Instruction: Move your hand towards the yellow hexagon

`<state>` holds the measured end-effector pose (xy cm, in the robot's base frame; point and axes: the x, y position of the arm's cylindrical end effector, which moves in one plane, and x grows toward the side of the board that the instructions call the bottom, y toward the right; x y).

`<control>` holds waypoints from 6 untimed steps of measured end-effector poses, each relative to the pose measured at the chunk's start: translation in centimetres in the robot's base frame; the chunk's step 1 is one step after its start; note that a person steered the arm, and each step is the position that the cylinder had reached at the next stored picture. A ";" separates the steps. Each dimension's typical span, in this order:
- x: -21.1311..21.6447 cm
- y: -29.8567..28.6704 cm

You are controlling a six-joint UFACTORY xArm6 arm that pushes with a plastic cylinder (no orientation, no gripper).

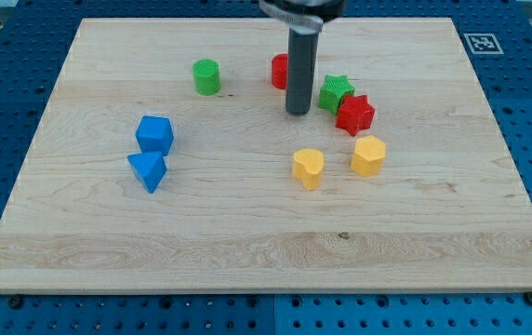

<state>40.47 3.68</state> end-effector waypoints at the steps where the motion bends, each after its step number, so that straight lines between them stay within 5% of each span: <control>1: 4.5 -0.6; 3: 7.6 -3.2; 4: 14.3 -1.2; 6: 13.2 7.6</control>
